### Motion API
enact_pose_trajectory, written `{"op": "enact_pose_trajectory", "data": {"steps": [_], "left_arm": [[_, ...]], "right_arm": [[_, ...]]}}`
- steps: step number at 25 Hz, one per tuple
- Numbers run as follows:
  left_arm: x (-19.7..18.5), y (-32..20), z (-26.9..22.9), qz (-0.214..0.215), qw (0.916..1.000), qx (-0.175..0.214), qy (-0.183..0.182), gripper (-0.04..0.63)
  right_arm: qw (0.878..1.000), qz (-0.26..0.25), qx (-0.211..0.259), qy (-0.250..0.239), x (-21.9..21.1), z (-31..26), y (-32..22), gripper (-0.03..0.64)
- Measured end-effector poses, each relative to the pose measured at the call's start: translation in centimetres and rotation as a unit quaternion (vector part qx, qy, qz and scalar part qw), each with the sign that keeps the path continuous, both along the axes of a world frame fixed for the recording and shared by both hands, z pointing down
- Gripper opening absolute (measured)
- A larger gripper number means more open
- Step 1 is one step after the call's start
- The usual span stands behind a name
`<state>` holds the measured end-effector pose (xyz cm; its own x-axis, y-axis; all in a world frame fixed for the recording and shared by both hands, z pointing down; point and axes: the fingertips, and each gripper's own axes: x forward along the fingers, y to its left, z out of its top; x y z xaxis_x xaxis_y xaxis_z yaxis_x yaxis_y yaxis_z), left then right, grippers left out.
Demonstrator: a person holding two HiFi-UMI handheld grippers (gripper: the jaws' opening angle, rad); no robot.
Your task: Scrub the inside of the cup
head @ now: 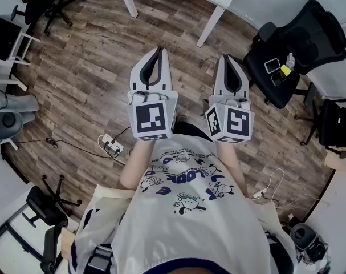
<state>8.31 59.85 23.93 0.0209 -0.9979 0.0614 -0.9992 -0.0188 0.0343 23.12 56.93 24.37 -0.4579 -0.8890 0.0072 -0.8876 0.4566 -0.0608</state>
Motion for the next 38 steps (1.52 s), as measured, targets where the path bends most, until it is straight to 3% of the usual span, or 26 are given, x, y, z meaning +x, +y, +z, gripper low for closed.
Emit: {"op": "enact_pose_trajectory", "data": {"steps": [18, 38], "left_arm": [[1.2, -0.8, 0.4, -0.003, 0.9999, -0.008, -0.011, 0.032], [1.4, 1.6, 1.6, -0.065, 0.9975, -0.025, -0.001, 0.032]], "right_arm": [[1.000, -0.011, 0.004, 0.004, 1.1, 0.1, -0.5, 0.014], [0.998, -0.061, -0.020, -0.009, 2.2, 1.7, -0.3, 0.021]]}}
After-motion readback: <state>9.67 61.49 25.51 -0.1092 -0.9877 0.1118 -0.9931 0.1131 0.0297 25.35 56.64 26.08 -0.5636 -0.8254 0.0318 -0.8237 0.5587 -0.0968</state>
